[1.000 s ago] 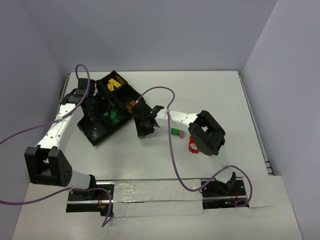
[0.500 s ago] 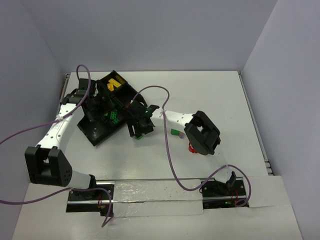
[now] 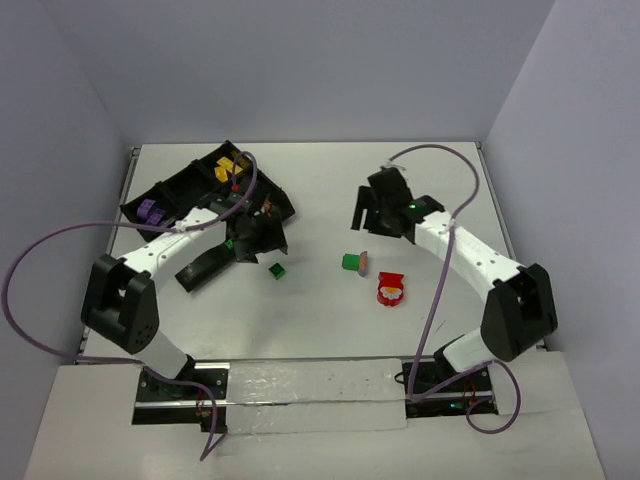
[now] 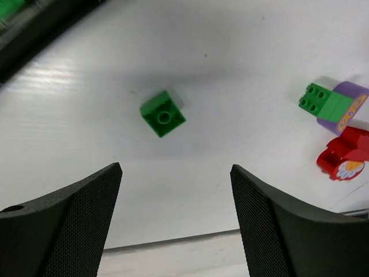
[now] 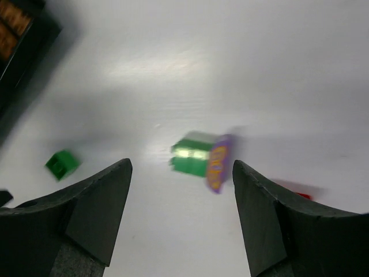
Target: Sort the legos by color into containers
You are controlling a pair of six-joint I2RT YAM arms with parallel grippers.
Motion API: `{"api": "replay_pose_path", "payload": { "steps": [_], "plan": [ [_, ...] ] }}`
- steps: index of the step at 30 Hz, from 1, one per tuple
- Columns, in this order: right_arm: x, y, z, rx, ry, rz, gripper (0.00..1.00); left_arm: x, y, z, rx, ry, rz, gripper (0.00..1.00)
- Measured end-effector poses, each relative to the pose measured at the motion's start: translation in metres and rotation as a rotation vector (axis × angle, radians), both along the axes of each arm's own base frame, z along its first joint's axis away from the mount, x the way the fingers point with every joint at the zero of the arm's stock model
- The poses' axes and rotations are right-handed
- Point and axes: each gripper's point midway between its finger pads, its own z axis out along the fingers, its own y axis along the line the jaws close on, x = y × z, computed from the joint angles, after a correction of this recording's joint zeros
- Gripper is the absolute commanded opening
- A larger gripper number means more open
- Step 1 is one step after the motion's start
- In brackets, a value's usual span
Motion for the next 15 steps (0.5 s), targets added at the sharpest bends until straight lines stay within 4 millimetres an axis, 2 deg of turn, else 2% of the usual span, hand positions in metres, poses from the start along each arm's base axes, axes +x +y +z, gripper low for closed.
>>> {"api": "replay_pose_path", "payload": {
  "steps": [2, 4, 8, 15],
  "plan": [
    [0.006, -0.034, 0.005, -0.016, -0.025, -0.087, 0.78, -0.007, -0.01, -0.013, 0.002, 0.041, 0.034, 0.85],
    [0.005, -0.05, 0.005, -0.028, -0.027, -0.117, 0.78, -0.012, -0.015, -0.024, 0.009, 0.071, 0.084, 0.86],
    [0.001, -0.061, 0.004, -0.048, -0.021, -0.123, 0.79, -0.014, -0.022, -0.044, 0.024, 0.11, 0.175, 0.8],
    [-0.001, -0.062, 0.002, -0.066, -0.013, -0.103, 0.79, -0.01, -0.02, -0.073, 0.078, 0.141, 0.292, 0.76]
  ]
}}
